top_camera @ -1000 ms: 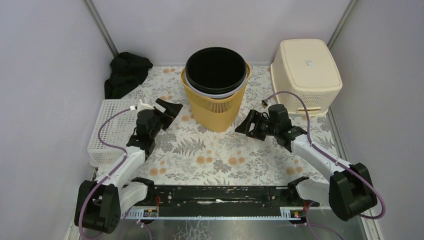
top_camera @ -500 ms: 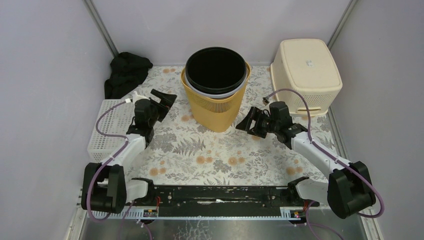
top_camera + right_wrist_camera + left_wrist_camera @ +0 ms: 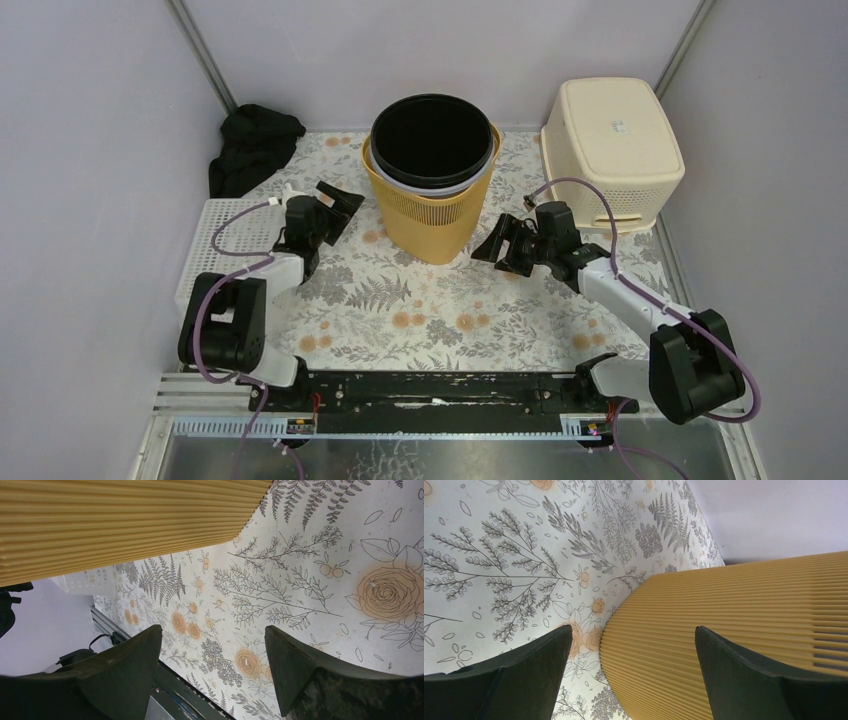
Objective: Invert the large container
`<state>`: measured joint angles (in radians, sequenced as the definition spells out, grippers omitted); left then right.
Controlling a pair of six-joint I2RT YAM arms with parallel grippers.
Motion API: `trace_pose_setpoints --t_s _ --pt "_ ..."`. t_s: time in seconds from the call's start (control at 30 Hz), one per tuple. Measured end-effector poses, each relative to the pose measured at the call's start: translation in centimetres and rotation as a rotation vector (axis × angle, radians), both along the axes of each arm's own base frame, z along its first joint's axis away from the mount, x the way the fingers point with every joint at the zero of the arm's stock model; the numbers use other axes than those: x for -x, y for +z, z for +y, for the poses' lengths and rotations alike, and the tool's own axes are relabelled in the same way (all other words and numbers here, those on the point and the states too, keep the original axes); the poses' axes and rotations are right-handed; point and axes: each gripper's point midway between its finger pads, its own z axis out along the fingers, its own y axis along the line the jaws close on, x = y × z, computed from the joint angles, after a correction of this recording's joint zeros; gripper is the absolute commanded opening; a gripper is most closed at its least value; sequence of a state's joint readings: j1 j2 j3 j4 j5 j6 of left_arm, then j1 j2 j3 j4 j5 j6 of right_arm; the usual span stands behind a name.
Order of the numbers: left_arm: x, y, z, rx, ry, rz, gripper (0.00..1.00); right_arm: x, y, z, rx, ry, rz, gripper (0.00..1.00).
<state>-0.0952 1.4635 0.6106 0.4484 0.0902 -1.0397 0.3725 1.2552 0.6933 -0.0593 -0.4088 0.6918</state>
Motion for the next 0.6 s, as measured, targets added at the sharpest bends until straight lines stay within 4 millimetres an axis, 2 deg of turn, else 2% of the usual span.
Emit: trace_pose_setpoints --t_s 0.1,0.27,0.43,0.6 --pt "0.1 -0.5 -0.9 0.001 -0.026 0.007 1.00 -0.1 -0.1 0.0 0.002 0.000 0.004 0.82" --pt "0.6 -0.5 -3.6 -0.002 -0.090 -0.003 1.00 -0.3 -0.2 0.0 0.002 -0.002 0.008 0.82" --pt "1.0 -0.2 -4.5 -0.007 -0.112 -0.009 1.00 -0.3 -0.2 0.0 0.002 -0.002 0.007 0.82" --pt "1.6 1.0 -5.1 -0.012 -0.132 -0.041 1.00 -0.4 0.1 -0.3 0.000 -0.014 0.001 0.82"
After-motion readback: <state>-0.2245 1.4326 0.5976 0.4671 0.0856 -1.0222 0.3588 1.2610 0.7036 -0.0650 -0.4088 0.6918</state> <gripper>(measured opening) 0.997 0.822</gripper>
